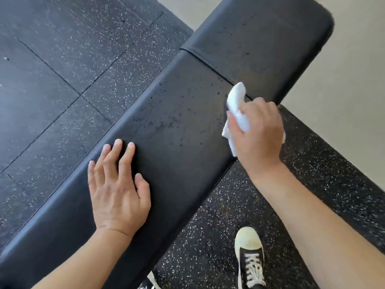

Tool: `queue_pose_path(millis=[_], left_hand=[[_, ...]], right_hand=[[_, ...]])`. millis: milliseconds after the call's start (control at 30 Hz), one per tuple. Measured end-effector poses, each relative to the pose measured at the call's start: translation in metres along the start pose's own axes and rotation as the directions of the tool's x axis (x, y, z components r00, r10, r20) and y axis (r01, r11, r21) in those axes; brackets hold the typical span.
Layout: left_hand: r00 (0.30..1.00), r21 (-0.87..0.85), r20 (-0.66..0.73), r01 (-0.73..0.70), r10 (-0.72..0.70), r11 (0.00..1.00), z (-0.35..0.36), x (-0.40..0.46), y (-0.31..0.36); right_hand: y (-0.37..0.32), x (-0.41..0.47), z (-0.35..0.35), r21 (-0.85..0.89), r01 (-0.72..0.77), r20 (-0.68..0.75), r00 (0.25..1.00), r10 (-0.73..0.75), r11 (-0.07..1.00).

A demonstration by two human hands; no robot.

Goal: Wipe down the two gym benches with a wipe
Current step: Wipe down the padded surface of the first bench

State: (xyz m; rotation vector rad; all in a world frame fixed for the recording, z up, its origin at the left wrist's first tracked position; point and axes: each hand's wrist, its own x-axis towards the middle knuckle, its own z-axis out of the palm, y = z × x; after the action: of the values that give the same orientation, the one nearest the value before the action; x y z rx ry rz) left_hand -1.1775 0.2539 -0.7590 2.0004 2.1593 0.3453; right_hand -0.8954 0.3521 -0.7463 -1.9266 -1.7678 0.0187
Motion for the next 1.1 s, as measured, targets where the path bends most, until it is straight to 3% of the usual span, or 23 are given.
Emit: queue_pose_path(millis=[67,133,200,300,433,533,633,767,967,1100], left_hand=[[1.0,0.005,-0.002,0.0,0.0,1.0,-0.001,0.0,0.001],[1.0,0.014,0.005,0.003,-0.003,1.0,-0.002,0.0,0.001],[1.0,0.007,0.02,0.02,-0.02,1.0,-0.001,0.0,0.0],[1.0,0.0,0.009,0.025,-0.025,1.0,0.001,0.0,0.001],[1.0,0.018,0.002,-0.004,0.004,1.0,-0.001,0.0,0.001],[1.0,0.025,-0.002,-0.002,0.002,1.0,-0.002,0.0,0.002],[1.0,0.014,-0.016,-0.008,0.008,1.0,-0.003,0.002,0.002],[1.0,0.004,-0.004,-0.015,0.015,1.0,-0.002,0.002,-0.001],[1.0,-0.015,-0.002,-0.001,0.001,1.0,-0.005,0.003,0.0],[1.0,-0.007,0.004,-0.002,0.002,1.0,-0.005,0.003,0.0]], right_hand=[[-0.045,-0.02,0.007,0.039,0.143,0.073,0.987,-0.145,0.989],[-0.093,-0.053,0.015,0.16,0.32,0.157,0.926,-0.344,0.934],[-0.121,-0.075,0.02,0.241,0.389,0.162,0.887,-0.432,0.889],[-0.117,-0.076,0.019,0.31,0.396,0.145,0.879,-0.455,0.864],[-0.067,-0.082,0.001,0.274,0.502,0.214,0.8,-0.561,0.82],[-0.015,-0.08,-0.017,0.269,0.521,0.24,0.778,-0.58,0.81],[-0.009,-0.064,-0.009,0.286,0.578,0.197,0.745,-0.637,0.764],[-0.075,-0.03,0.034,0.256,0.605,0.12,0.754,-0.645,0.754],[-0.191,0.037,0.103,0.229,0.522,0.177,0.808,-0.562,0.822],[-0.184,0.033,0.1,0.209,0.514,0.191,0.813,-0.55,0.832]])
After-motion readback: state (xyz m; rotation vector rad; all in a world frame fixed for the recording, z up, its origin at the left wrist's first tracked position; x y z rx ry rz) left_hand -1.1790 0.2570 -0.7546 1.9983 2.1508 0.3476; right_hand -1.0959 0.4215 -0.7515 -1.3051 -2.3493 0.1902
